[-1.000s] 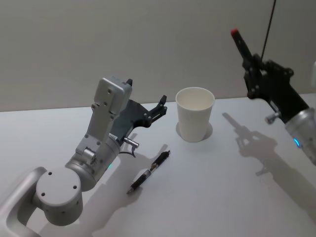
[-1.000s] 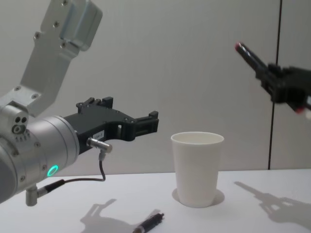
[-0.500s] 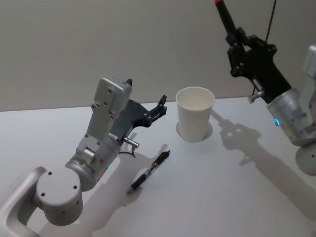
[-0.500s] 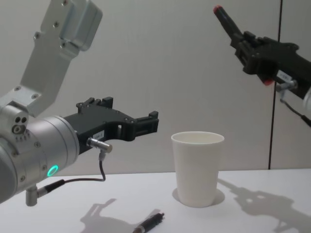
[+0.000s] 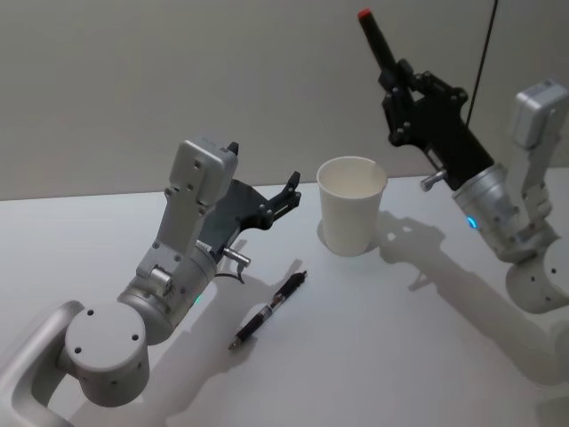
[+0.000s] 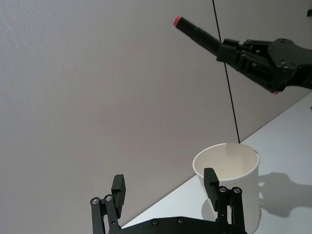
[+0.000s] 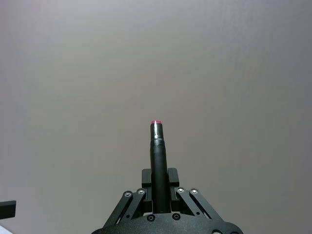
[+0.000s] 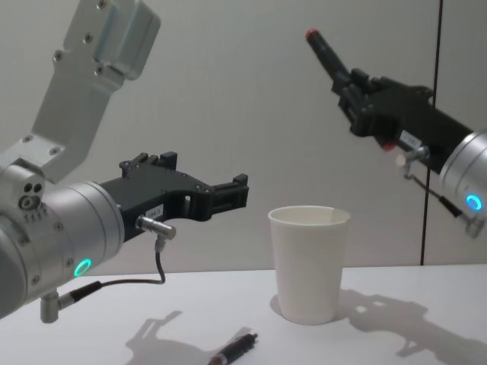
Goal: Place the pen into the pen holder.
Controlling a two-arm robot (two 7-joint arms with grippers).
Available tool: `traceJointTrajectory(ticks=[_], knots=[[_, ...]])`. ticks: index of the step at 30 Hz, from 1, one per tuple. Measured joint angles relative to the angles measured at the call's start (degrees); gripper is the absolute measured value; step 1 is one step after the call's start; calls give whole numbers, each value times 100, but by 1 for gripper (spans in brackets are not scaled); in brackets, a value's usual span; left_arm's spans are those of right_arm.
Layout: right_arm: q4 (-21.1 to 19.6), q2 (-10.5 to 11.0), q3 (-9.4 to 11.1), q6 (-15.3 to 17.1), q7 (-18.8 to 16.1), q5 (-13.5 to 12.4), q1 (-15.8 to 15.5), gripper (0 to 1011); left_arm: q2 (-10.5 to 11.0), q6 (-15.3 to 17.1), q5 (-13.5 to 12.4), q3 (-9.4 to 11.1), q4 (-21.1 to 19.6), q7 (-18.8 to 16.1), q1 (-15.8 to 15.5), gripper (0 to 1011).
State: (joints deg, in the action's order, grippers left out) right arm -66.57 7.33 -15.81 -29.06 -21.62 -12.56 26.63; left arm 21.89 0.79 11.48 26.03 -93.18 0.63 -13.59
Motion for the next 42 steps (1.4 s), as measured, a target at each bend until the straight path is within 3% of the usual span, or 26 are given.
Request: traceJointTrajectory(ticks=[22, 42], knots=[[1161, -341, -242, -381, -15, 548, 477, 181, 0, 0, 0, 0, 0, 0, 0, 1001], [1362, -408, -354, -270, 75, 810, 490, 181, 0, 0, 0, 0, 0, 0, 0, 1001]])
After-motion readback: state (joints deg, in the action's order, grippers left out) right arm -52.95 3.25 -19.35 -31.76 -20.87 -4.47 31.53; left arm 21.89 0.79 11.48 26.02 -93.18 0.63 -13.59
